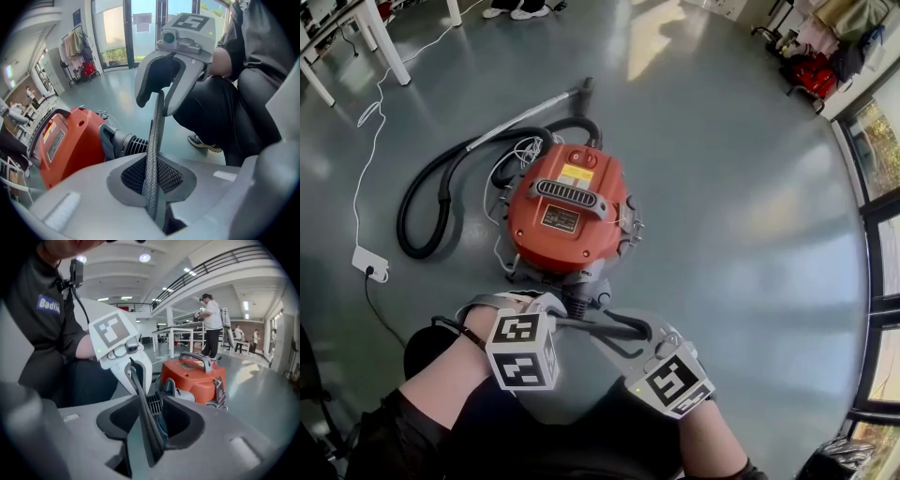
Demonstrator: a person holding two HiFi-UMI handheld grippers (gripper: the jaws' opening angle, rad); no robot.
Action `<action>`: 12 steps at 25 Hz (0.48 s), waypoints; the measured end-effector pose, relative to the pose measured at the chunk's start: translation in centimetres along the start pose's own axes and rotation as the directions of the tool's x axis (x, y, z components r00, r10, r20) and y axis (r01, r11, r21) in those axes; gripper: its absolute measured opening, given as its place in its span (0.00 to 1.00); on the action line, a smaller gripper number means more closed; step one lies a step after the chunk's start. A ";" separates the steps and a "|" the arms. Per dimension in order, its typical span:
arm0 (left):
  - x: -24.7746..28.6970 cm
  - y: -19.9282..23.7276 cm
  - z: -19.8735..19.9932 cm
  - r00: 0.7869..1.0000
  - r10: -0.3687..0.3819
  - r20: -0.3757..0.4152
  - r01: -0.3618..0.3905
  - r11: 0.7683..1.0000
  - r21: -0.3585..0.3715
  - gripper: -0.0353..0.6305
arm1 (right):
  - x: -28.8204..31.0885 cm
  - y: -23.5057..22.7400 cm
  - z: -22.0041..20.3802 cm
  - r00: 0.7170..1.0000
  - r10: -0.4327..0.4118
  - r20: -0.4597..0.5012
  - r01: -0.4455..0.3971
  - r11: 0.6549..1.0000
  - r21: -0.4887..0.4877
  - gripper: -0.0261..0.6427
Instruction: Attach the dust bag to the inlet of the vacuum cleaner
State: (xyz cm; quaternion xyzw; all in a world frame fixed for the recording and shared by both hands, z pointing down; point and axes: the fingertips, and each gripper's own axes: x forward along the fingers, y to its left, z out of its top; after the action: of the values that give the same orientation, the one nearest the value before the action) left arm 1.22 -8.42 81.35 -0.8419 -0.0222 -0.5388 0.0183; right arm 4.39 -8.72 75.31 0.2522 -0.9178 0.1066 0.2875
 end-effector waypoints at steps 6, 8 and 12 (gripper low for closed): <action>0.1 0.0 0.1 1.000 0.009 0.006 -0.009 1.000 0.015 0.13 | 3.2 0.7 -2.5 0.989 -0.008 -0.146 -0.016 0.987 -0.162 0.12; -0.2 0.1 -0.1 0.999 0.035 0.019 -0.036 0.999 0.026 0.14 | 3.3 0.8 -2.5 0.990 -0.008 -0.142 -0.016 0.986 -0.165 0.11; -0.9 0.3 -0.4 0.995 0.079 0.052 -0.083 0.995 0.061 0.16 | 3.3 0.8 -2.4 0.991 0.000 -0.133 -0.019 0.990 -0.139 0.10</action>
State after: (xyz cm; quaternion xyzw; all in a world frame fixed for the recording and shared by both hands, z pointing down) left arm 0.50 -8.79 80.75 -0.8542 -0.0055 -0.5157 0.0662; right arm 2.72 -8.57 79.12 0.2194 -0.9031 0.0598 0.3643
